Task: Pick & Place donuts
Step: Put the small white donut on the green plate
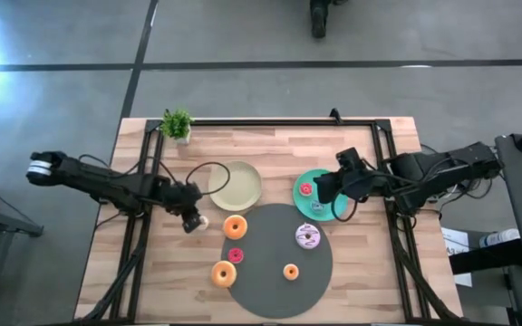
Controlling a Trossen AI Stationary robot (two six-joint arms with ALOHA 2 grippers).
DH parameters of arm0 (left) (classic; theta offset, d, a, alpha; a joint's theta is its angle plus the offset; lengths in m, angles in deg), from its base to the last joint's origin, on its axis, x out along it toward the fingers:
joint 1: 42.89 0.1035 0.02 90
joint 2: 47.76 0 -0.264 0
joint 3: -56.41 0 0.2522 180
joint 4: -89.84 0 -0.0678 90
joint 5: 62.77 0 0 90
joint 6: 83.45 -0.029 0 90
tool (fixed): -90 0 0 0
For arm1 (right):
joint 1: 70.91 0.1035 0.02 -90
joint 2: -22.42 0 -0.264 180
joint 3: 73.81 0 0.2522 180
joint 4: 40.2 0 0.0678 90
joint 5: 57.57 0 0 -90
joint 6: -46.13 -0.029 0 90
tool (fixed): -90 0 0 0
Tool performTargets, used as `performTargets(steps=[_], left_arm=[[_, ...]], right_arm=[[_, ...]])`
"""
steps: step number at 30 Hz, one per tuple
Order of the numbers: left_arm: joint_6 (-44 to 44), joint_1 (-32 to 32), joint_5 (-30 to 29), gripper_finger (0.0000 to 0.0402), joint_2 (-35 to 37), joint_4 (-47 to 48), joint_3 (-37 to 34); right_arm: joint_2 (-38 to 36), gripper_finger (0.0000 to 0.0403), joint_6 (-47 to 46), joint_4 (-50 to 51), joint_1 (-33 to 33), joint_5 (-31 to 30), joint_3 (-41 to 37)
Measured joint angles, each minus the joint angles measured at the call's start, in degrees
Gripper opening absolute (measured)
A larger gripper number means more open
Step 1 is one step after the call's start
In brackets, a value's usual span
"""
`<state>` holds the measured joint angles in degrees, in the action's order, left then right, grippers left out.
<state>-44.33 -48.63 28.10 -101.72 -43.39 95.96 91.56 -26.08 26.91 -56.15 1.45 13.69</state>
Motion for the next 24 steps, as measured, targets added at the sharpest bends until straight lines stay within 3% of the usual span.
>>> performTargets(steps=[5,10,24], left_arm=[[0.2,-0.1,4.6,0.0078,-0.1,-1.2,-2.9],[0.2,0.0,4.6,0.0078,0.0,-7.2,-3.3],[-0.4,-0.1,3.3,0.0078,-5.9,-10.1,-4.5]], right_arm=[[-0.1,0.0144,0.0,0.0,0.0,-0.2,0.0],[-0.1,0.0141,0.1,0.0,0.0,-0.5,0.0],[-0.1,0.0140,1.7,0.0,-2.1,-0.6,0.0]])
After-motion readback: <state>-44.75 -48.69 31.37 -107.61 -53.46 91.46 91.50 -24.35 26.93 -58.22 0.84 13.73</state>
